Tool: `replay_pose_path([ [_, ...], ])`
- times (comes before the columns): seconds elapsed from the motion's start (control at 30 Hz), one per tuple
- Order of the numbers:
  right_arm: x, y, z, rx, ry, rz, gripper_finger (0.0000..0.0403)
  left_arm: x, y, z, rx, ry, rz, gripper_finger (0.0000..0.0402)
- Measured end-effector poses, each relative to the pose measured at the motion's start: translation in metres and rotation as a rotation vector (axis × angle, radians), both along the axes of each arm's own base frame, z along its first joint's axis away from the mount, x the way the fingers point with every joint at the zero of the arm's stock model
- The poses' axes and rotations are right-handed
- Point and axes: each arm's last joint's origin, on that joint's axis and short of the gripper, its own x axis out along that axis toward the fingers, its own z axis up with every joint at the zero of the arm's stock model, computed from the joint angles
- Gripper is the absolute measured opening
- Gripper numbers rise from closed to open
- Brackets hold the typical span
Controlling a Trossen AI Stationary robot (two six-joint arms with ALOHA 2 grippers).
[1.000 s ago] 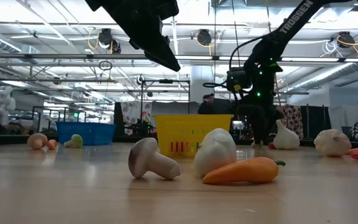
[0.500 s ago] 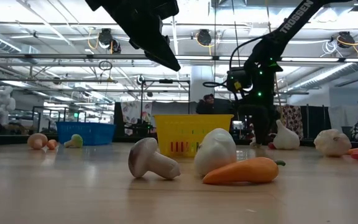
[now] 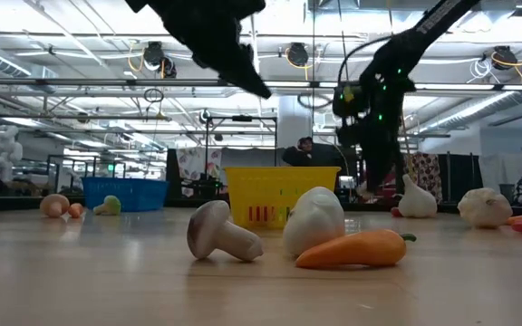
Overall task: Sort produce into baskets
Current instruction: Put the brown mushroom into the yellow bin
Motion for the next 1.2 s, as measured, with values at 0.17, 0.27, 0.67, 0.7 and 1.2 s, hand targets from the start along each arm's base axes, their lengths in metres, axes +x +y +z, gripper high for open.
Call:
replay_pose_path([
  [0.17, 0.009, 0.029, 0.025, 0.107, -0.175, 0.124, 0.0025, 0.014, -0.022, -0.003, 0.143, -0.124, 0.008, 0.0189],
  [0.27, 0.019, 0.052, 0.038, 0.109, -0.244, 0.194, 0.0025, 0.021, -0.033, -0.013, 0.218, -0.144, 0.024, 0.0189],
  [0.67, 0.057, 0.14, 0.057, 0.053, -0.388, 0.359, 0.0025, 0.009, -0.053, -0.044, 0.289, -0.368, 0.105, 0.014],
  [0.7, 0.059, 0.142, 0.058, 0.036, -0.397, 0.352, 0.0025, 0.008, -0.053, -0.046, 0.29, -0.385, 0.099, 0.0138],
  [1.2, 0.062, 0.147, 0.06, 0.054, -0.425, 0.314, 0.0025, 0.008, -0.046, -0.048, 0.415, -0.397, 0.098, 0.0137],
])
